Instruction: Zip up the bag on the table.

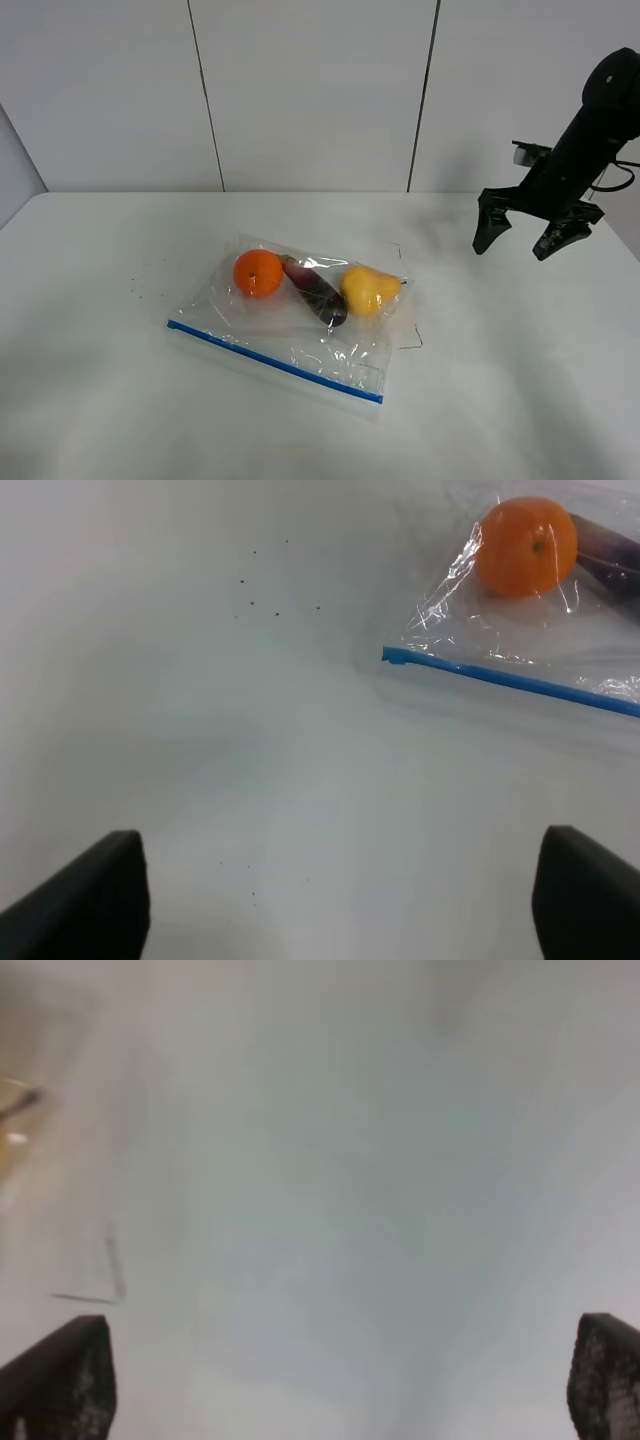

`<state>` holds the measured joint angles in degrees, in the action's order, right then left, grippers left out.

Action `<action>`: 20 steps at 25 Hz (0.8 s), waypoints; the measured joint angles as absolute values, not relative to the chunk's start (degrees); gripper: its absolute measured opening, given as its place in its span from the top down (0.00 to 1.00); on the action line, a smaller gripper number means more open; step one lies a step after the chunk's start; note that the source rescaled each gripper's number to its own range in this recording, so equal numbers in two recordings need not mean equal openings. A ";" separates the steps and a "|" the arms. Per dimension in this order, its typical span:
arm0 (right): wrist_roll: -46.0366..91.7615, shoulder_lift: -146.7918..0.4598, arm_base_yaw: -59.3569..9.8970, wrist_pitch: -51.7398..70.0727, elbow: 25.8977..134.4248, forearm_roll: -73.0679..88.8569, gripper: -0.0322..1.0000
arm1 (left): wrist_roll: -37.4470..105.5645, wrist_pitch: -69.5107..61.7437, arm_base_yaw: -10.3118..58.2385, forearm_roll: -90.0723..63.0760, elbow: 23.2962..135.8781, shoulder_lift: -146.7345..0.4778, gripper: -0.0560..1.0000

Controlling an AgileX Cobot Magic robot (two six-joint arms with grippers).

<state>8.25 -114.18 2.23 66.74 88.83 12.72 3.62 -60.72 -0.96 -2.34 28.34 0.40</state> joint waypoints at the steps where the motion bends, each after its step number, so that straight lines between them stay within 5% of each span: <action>1: 8.07 -114.18 2.23 67.32 88.83 12.03 0.00 | 3.62 -60.72 -0.96 -2.34 28.34 0.40 0.00; 9: 6.33 -112.75 2.23 69.16 86.90 8.73 0.00 | 3.62 -60.67 -0.96 -2.34 28.34 0.40 0.00; 20: 5.28 -88.63 2.23 69.21 59.92 5.14 0.00 | 3.62 -60.67 -0.96 -2.34 28.34 0.40 0.00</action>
